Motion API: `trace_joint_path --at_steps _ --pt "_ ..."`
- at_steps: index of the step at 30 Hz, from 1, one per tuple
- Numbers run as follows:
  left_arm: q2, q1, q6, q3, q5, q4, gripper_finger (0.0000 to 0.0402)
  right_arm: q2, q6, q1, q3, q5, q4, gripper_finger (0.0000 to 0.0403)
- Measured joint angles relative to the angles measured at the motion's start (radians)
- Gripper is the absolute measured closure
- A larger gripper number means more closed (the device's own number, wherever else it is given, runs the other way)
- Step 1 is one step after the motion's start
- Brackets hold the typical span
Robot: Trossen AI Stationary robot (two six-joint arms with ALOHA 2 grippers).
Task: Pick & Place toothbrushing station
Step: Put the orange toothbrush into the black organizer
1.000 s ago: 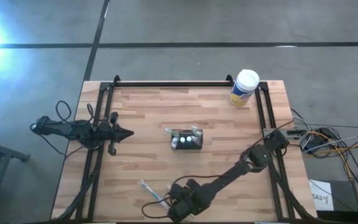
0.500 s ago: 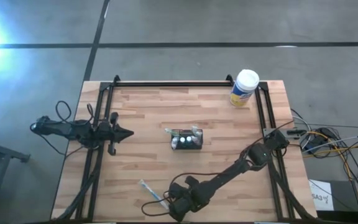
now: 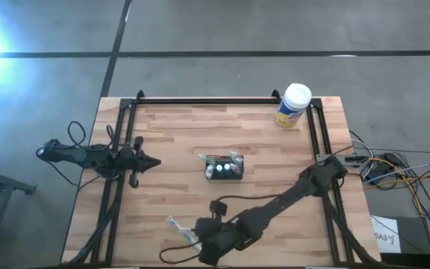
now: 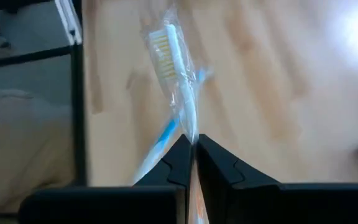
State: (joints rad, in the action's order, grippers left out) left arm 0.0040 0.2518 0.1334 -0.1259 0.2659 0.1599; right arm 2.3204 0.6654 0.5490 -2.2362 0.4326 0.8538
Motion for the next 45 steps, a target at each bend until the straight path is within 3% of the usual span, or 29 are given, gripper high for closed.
trace_joint_path --at_steps 4,10,14,19,22,30,36,40,45 --pt "0.0 0.0 0.003 0.0 -0.052 -0.001 0.0396 -0.081 -0.252 0.031 -0.002 0.181 -0.05 0.0386" --pt "0.001 0.0 -0.006 0.0 -0.119 -0.002 0.0393 -0.234 -0.391 0.036 0.126 0.229 -0.122 0.0386" --pt "0.0 -0.001 -0.015 0.0 -0.143 -0.002 0.0385 -0.335 -0.529 0.023 0.346 0.209 -0.365 0.0386" --pt "0.003 0.0 -0.038 0.0 -0.18 -0.002 0.0391 -0.507 -0.688 -0.03 0.725 -0.017 -0.944 0.0386" --pt "0.005 0.0 -0.038 0.0 -0.183 -0.001 0.0396 -0.513 -0.696 -0.085 0.964 -0.21 -1.306 0.0386" --pt "0.035 0.0 -0.055 0.001 -0.226 -0.01 0.0391 -0.486 -0.78 -0.2 1.376 -0.35 -2.017 0.0385" --pt "0.092 0.0 -0.033 0.002 -0.225 -0.096 0.0398 -0.512 -0.801 -0.273 1.531 -0.457 -2.234 0.0385" --pt "0.197 -0.001 -0.027 0.002 -0.207 -0.278 0.0397 -0.511 -0.822 -0.293 1.561 -0.516 -2.229 0.0385" --pt "0.36 -0.001 -0.051 -0.001 -0.101 -0.508 0.0397 -0.519 -0.823 -0.305 1.566 -0.569 -2.251 0.0385"
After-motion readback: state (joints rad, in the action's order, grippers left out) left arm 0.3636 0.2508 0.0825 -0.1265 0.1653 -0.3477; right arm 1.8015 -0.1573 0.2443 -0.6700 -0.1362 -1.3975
